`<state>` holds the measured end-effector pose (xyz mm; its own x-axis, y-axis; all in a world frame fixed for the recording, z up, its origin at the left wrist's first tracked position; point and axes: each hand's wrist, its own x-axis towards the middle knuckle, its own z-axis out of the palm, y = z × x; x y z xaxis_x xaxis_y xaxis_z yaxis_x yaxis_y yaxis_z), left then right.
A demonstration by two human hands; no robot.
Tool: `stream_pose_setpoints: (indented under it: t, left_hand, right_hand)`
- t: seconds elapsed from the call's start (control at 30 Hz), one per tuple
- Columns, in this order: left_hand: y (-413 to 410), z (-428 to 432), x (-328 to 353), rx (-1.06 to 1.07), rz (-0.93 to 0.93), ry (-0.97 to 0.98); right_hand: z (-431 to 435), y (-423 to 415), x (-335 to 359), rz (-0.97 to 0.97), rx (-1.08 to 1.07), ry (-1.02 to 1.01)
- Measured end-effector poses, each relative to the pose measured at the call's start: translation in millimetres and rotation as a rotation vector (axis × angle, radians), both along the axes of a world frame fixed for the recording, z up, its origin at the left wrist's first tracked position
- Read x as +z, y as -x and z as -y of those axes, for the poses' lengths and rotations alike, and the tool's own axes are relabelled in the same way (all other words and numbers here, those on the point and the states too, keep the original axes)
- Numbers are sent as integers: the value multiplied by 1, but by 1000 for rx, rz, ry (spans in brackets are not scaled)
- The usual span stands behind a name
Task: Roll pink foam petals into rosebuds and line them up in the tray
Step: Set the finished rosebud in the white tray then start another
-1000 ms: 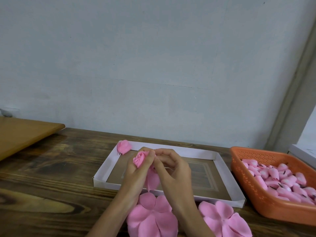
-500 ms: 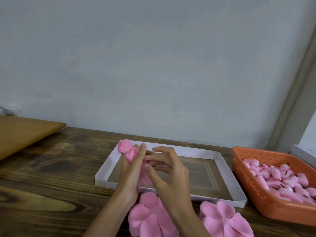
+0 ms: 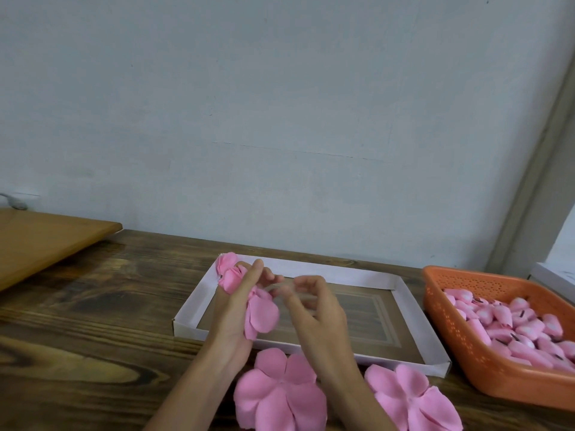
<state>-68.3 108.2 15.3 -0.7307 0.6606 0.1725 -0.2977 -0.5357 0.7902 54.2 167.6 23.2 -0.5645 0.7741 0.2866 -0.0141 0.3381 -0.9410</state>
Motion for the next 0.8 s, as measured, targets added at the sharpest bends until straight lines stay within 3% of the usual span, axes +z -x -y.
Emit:
stream_pose_setpoints:
  t: [0.1, 0.23, 0.57, 0.8]
  left_hand:
    - [1, -1, 2, -45, 28, 7]
    - [1, 0, 2, -44, 25, 47]
    - [-9, 3, -1, 14, -189, 47]
    - [-23, 2, 0, 52, -315, 89]
  right_hand:
    - [-6, 1, -1, 71, 188, 209]
    - [-7, 0, -2, 47, 263, 281]
    - [5, -1, 9, -260, 112, 342]
    - [7, -1, 10, -325, 71, 313]
